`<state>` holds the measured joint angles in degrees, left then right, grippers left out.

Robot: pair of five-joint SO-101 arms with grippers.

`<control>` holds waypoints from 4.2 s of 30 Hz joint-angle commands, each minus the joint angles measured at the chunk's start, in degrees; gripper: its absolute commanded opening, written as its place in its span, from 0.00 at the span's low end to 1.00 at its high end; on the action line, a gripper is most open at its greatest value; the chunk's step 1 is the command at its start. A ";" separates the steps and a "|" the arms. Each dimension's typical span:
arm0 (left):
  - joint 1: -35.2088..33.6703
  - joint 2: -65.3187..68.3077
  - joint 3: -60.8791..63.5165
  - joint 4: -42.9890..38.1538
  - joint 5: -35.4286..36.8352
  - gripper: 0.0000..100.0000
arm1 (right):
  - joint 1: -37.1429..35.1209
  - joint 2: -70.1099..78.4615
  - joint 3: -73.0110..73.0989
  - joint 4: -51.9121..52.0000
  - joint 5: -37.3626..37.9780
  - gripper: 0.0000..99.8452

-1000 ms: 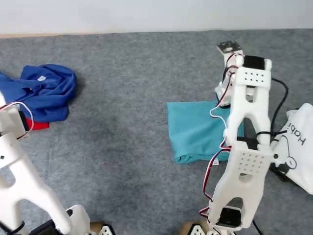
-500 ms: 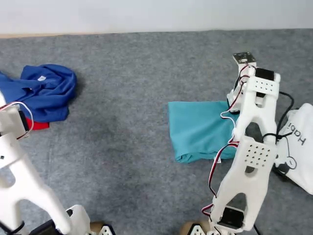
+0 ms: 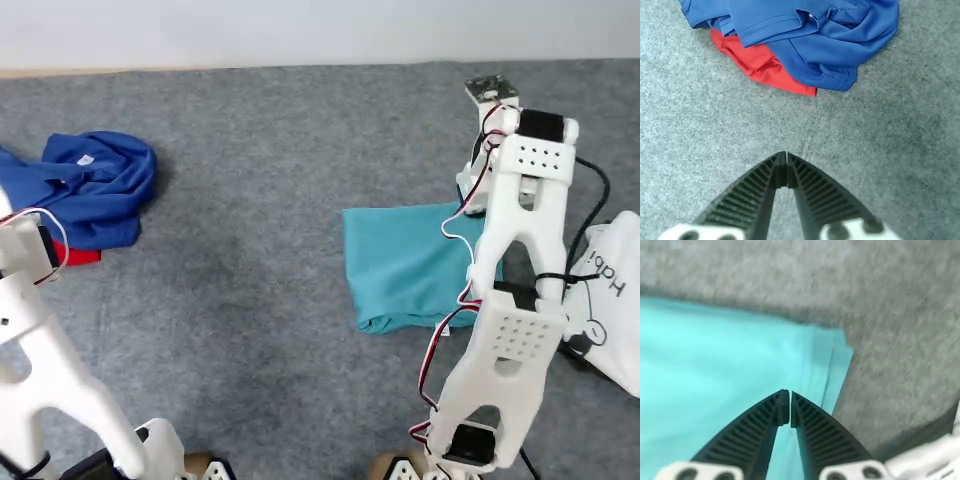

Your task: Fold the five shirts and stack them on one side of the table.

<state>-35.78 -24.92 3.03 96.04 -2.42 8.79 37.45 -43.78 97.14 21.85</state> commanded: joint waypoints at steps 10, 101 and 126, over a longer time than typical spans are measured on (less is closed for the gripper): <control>0.35 -1.49 -1.89 -1.41 -0.18 0.01 | 1.10 -19.56 17.49 5.67 -5.98 0.01; 0.35 -1.41 -1.45 -0.44 -0.09 0.01 | -3.74 -2.86 21.36 -10.51 -19.25 0.01; 0.35 -1.76 1.98 -0.44 -0.09 0.01 | -1.01 9.89 -7.91 -19.91 41.23 0.02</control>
<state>-35.78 -24.92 5.23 96.04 -2.42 7.38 48.09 -47.21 78.24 61.32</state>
